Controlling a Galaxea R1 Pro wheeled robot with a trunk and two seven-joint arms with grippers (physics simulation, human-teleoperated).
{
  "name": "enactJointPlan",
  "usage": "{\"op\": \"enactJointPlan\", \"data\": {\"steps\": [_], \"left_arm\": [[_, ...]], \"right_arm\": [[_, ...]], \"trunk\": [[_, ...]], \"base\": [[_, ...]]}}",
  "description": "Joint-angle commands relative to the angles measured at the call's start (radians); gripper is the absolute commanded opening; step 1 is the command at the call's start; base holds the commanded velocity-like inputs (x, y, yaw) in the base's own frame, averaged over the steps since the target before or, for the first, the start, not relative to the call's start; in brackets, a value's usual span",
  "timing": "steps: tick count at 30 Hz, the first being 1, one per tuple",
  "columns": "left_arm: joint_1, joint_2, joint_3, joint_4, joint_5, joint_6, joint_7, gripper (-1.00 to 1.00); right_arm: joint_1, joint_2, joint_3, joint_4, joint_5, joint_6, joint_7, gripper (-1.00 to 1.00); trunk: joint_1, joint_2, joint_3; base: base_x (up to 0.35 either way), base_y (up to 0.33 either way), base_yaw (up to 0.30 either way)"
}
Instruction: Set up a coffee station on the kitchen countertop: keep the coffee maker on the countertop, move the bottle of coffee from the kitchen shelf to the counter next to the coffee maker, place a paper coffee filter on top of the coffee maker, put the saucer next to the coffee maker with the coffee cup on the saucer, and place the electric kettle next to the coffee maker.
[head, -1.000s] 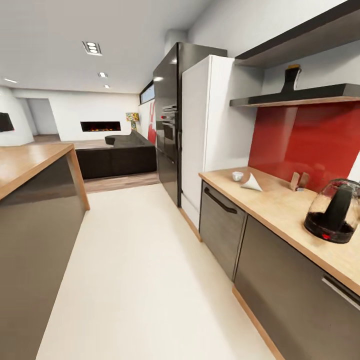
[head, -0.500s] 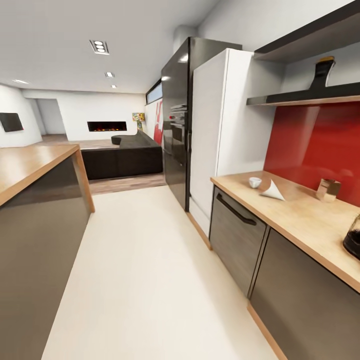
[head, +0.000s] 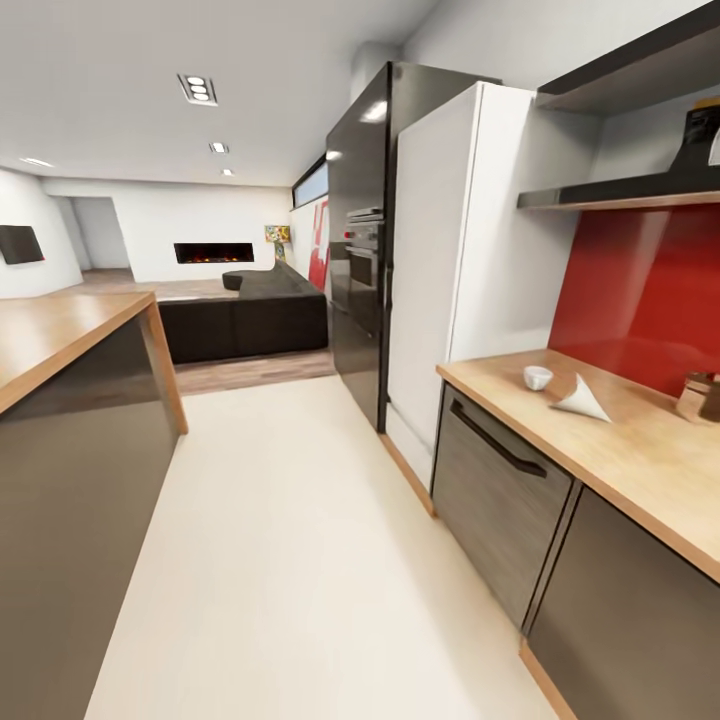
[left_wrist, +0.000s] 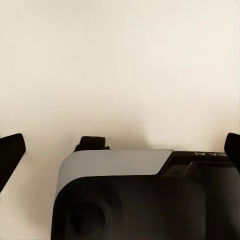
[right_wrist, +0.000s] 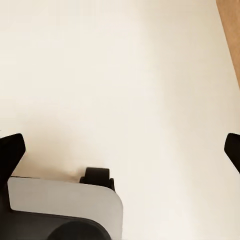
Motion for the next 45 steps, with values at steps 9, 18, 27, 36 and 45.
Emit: {"op": "enactJointPlan", "data": {"steps": [9, 18, 27, 36, 45], "left_arm": [[0.000, -0.001, 0.004, -0.001, 0.001, -0.001, 0.000, 1.00], [0.000, -0.001, 0.004, -0.001, 0.001, -0.001, 0.000, 1.00], [0.000, -0.001, 0.004, -0.001, 0.001, -0.001, 0.000, 1.00], [0.000, -0.001, 0.004, -0.001, 0.001, -0.001, 0.000, 1.00], [0.000, -0.001, 0.004, -0.001, 0.001, -0.001, 0.000, 1.00]], "right_arm": [[-0.001, 0.000, 0.000, 0.017, 0.007, -0.003, 0.000, 1.00], [-0.001, 0.001, 0.001, 0.043, 0.008, -0.003, 0.000, 1.00], [-0.001, 0.001, 0.001, 0.045, 0.009, -0.003, 0.001, 1.00], [-0.001, 0.001, 0.001, 0.045, 0.007, -0.003, 0.002, 1.00], [-0.001, 0.001, 0.001, 0.045, 0.007, -0.003, 0.004, 1.00]], "trunk": [[0.001, 0.000, -0.001], [0.001, 0.000, -0.001], [0.001, 0.000, -0.001], [0.001, 0.000, -0.001], [0.001, 0.000, -0.001]], "base": [[0.309, 0.152, 0.000], [0.306, 0.170, 0.000], [0.305, 0.172, 0.000], [0.311, 0.113, 0.000], [0.271, 0.069, -0.097]]}}
